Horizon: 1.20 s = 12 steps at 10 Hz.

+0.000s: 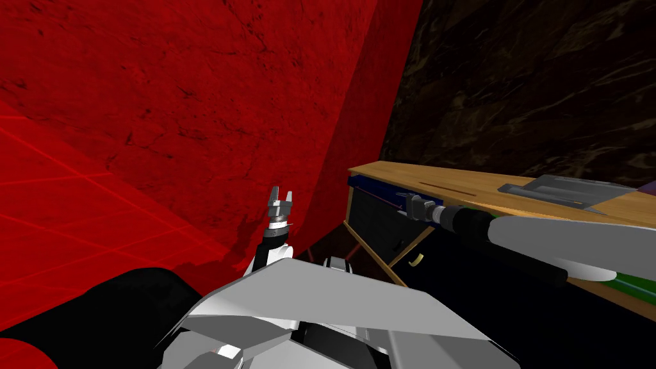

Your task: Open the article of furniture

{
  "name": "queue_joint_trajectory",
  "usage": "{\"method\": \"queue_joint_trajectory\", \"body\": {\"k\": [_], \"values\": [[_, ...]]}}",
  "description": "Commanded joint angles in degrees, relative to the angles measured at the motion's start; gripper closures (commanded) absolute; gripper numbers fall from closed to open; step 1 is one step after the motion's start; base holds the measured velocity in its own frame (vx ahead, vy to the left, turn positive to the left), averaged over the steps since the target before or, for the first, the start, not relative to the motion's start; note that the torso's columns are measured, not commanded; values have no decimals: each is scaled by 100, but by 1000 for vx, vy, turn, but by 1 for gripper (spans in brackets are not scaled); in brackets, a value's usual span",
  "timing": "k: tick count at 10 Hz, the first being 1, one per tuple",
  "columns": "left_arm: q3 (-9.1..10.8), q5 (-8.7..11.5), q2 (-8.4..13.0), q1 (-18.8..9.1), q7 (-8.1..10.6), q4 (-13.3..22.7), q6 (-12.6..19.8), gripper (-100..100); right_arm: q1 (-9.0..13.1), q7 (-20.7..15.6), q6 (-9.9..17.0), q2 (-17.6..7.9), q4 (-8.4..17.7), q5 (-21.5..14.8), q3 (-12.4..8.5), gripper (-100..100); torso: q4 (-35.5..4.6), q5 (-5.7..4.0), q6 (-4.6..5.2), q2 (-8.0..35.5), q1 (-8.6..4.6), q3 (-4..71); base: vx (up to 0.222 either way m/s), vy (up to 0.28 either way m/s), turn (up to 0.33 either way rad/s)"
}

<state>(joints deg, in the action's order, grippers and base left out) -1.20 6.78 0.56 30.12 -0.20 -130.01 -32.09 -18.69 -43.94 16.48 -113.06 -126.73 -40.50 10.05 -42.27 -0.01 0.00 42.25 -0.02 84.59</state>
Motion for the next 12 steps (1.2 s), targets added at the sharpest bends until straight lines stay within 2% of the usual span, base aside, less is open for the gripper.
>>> {"method": "queue_joint_trajectory", "body": {"k": [1,2,4,5,6,7,12], "values": [[0,0,0,0,0,0,0,0,182,150,-150,-326,-28,213,-138,-100,-2,3,0,5,7,-3,1,-3,-92],[0,0,0,0,0,0,0,0,182,150,-150,-326,-28,213,-138,-100,-2,3,0,7,8,-5,-1,2,-21],[0,0,0,0,0,0,0,0,325,285,-287,-594,-34,394,-273,-100,-11,7,3,10,5,-4,-5,3,-82],[0,0,0,0,0,0,0,0,325,285,-287,-594,-34,394,-273,-100,-29,19,1,26,15,-11,2,-3,-15],[0,0,0,0,0,0,0,0,190,242,-320,-572,-27,420,-343,-100,-35,24,-2,36,25,-18,6,-5,6],[0,0,0,-1,0,0,0,0,205,254,-326,-574,-30,415,-314,0,-27,19,0,36,25,-20,0,0,0],[0,0,0,-1,0,0,0,0,172,252,-348,-569,-40,418,-286,0,-11,6,3,17,5,-9,0,0,0]]}}
